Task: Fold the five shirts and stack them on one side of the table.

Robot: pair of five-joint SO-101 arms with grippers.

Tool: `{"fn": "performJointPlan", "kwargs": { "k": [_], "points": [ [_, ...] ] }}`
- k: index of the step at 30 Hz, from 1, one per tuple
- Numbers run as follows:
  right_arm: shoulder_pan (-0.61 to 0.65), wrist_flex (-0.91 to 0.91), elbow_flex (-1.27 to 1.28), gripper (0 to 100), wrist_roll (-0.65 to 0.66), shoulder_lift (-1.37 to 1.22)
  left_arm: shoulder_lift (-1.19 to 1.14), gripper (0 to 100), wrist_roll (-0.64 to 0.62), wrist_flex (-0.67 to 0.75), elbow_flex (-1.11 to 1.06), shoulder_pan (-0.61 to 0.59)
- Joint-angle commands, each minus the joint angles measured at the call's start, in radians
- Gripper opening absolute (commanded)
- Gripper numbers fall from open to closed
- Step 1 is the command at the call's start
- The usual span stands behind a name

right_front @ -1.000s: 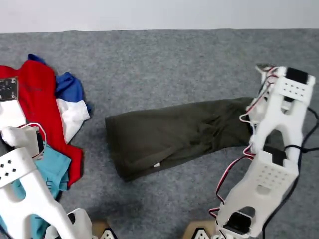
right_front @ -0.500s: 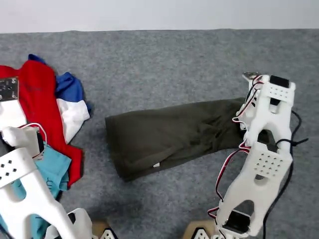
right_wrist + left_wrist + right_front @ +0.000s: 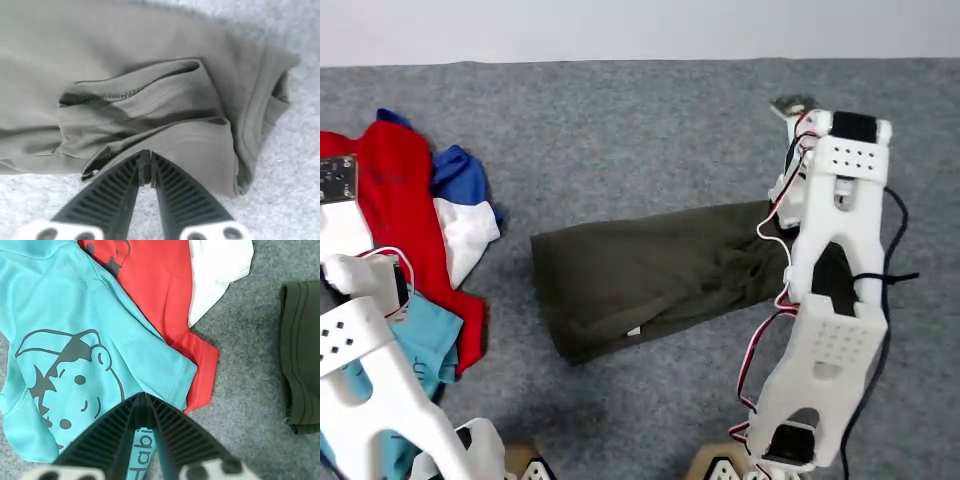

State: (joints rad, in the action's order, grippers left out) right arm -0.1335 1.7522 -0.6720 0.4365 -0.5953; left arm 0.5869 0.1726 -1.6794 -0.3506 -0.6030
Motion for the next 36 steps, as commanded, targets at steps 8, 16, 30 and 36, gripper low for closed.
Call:
{"fn": "performJointPlan", "kwargs": {
  "k": [8,16,30,36],
  "points": [
    [0.045,0.039,0.276,1.0,-0.02,0.189,0.026,0,-0.002,-0.003,0.004,0.0],
    [0.16,-0.024,0.327,1.0,-0.081,0.186,0.02,0,-0.002,-0.002,0.004,0.0],
    [0.234,-0.134,0.267,1.0,-0.106,-0.007,0.026,0,-0.002,-0.005,0.004,0.0],
    [0.265,0.005,0.114,1.0,-0.106,0.051,0.026,0,-0.002,-0.003,0.004,0.0]
  ]
}}
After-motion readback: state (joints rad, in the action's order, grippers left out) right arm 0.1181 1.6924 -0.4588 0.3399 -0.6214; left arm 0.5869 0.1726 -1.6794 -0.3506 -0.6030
